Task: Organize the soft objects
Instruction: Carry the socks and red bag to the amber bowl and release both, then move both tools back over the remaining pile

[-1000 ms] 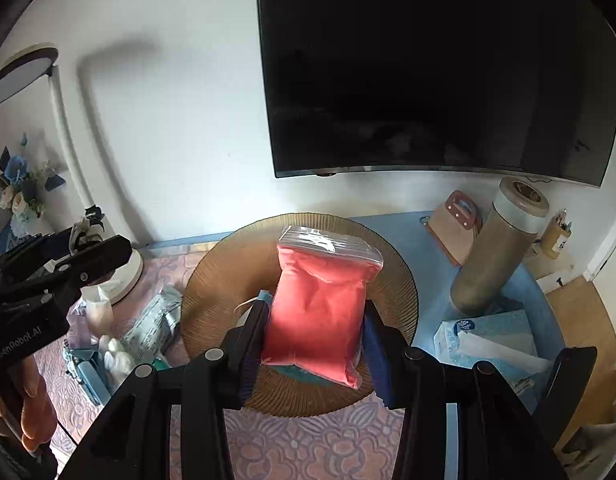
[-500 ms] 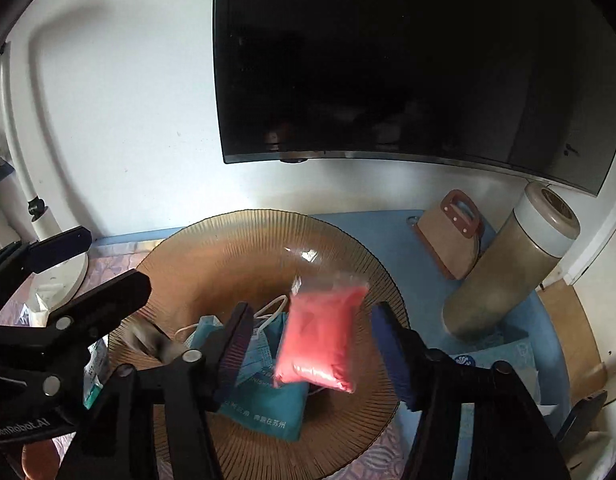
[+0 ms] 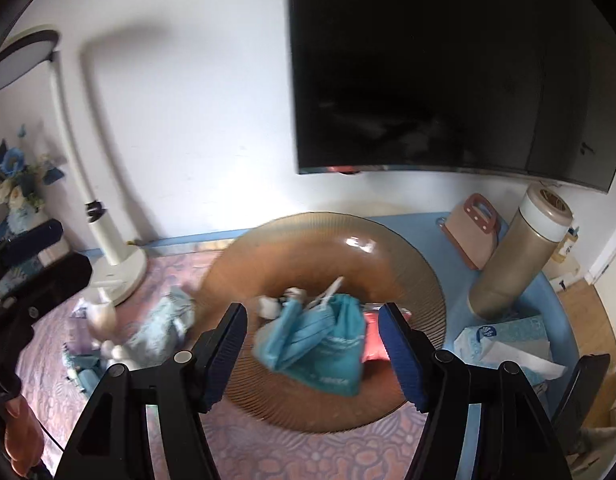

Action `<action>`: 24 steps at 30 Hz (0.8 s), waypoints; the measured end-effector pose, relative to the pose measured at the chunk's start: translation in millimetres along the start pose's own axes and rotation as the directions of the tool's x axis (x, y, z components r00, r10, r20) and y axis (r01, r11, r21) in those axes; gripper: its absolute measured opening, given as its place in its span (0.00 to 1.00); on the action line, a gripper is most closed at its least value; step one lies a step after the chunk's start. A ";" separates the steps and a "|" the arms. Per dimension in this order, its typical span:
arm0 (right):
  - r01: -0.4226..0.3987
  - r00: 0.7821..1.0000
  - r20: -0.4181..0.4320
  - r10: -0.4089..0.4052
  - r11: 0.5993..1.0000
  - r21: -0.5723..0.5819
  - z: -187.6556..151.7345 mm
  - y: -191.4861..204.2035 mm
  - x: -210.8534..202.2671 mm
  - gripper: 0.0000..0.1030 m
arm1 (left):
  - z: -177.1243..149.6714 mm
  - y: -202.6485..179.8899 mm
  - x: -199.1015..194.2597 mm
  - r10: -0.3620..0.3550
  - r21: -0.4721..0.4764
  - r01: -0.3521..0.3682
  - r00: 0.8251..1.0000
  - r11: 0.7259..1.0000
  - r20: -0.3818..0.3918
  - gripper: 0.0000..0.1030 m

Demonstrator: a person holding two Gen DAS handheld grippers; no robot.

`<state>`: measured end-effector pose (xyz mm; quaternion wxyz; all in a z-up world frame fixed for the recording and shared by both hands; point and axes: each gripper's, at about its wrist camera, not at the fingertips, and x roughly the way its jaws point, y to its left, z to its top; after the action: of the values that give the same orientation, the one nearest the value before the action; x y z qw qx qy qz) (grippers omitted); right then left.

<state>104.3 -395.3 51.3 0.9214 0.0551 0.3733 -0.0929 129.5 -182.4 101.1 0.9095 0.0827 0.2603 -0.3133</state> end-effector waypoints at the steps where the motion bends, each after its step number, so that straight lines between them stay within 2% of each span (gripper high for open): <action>1: -0.013 1.000 0.013 0.013 1.000 -0.010 -2.5 9.9 -9.4 0.65 | -2.1 3.6 -17.4 0.012 0.020 -0.013 1.000 1.000 0.013 0.80; 2: -0.024 0.999 0.025 0.024 1.000 -0.020 -5.4 18.8 -16.7 0.65 | -5.5 6.6 -35.5 0.026 0.047 -0.027 0.999 0.999 0.029 0.81; 4: -0.053 0.997 0.046 0.055 0.998 -0.044 -14.9 39.3 -30.3 0.71 | -16.8 16.1 -72.4 0.075 0.086 -0.081 0.994 0.993 0.078 1.00; 7: -0.101 0.993 0.059 0.106 0.992 -0.079 -32.0 69.8 -41.6 0.76 | -38.4 35.5 -119.0 0.136 0.079 -0.149 0.979 0.986 0.150 1.00; 10: -0.138 0.989 0.034 0.143 0.983 -0.123 -50.8 100.5 -39.1 0.76 | -64.5 59.9 -140.1 0.168 0.022 -0.173 0.975 0.985 0.142 1.00; 12: -0.159 0.986 0.018 0.163 0.978 -0.138 -66.4 115.9 -35.0 0.76 | -93.9 78.1 -143.8 0.207 -0.029 -0.205 0.970 0.978 0.128 1.00; 15: -0.186 0.982 0.013 0.190 0.971 -0.151 -97.5 129.3 -20.8 0.86 | -153.8 111.7 -127.2 0.257 -0.136 -0.247 0.964 0.959 0.063 1.00; 19: -0.242 0.970 -0.041 0.239 0.960 -0.138 -133.9 140.8 12.8 0.86 | -219.5 150.4 -78.5 0.251 -0.265 -0.277 0.959 0.924 -0.129 0.99; 21: -0.253 0.967 -0.046 0.249 0.958 -0.132 -147.1 144.2 26.0 0.86 | -240.6 160.7 -60.3 0.232 -0.301 -0.278 0.956 0.912 -0.180 0.99; 23: -0.258 0.966 -0.048 0.254 0.958 -0.127 -156.3 145.7 35.0 0.86 | -247.5 167.1 -49.9 0.212 -0.331 -0.281 0.950 0.901 -0.227 0.99; 24: -0.258 0.966 -0.047 0.254 0.957 -0.131 -160.7 146.9 38.2 0.86 | -246.2 168.2 -51.2 0.199 -0.337 -0.263 0.956 0.904 -0.213 0.99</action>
<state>53.5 -229.4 -85.5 0.9215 0.0413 0.3823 0.0538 94.6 54.6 -83.7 0.9136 -0.0287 0.3802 -0.1412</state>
